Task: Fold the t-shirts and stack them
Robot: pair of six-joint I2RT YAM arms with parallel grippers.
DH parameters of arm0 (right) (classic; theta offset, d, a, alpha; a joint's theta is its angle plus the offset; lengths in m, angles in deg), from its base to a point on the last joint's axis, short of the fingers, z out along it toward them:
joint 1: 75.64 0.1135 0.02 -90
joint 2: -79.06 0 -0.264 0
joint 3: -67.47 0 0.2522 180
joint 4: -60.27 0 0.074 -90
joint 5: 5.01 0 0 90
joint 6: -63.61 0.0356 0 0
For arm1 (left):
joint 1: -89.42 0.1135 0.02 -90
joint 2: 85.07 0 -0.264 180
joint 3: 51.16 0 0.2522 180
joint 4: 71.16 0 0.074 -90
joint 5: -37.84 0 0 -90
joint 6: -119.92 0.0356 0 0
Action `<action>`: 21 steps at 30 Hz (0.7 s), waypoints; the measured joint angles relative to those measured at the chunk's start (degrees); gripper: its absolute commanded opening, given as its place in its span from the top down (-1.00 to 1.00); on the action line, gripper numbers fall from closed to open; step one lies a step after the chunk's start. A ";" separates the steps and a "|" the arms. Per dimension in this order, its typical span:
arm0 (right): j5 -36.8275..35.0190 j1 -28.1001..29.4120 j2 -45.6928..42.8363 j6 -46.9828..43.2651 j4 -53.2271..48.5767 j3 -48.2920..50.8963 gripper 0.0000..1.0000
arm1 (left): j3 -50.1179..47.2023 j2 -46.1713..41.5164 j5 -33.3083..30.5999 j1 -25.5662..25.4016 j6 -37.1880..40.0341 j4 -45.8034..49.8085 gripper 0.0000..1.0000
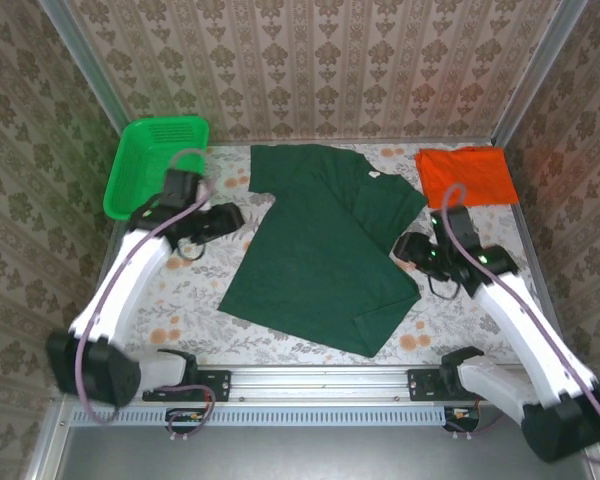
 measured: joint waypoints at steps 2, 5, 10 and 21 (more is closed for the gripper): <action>-0.09 0.00 7.32 -1.05 3.82 -0.20 -0.01 | 3.04 8.74 -1.38 -4.28 -0.63 -0.13 -0.22; 0.68 0.00 15.30 -1.60 9.03 0.33 0.18 | 6.25 19.93 -3.96 -9.42 -2.51 -0.02 -0.19; 2.91 0.04 24.15 -1.42 14.93 3.34 0.34 | 7.41 31.98 -6.73 -12.52 -5.57 0.02 -0.15; 6.95 6.01 21.73 11.67 27.98 18.14 0.38 | 16.33 41.94 -14.91 -10.67 -4.48 3.98 -0.09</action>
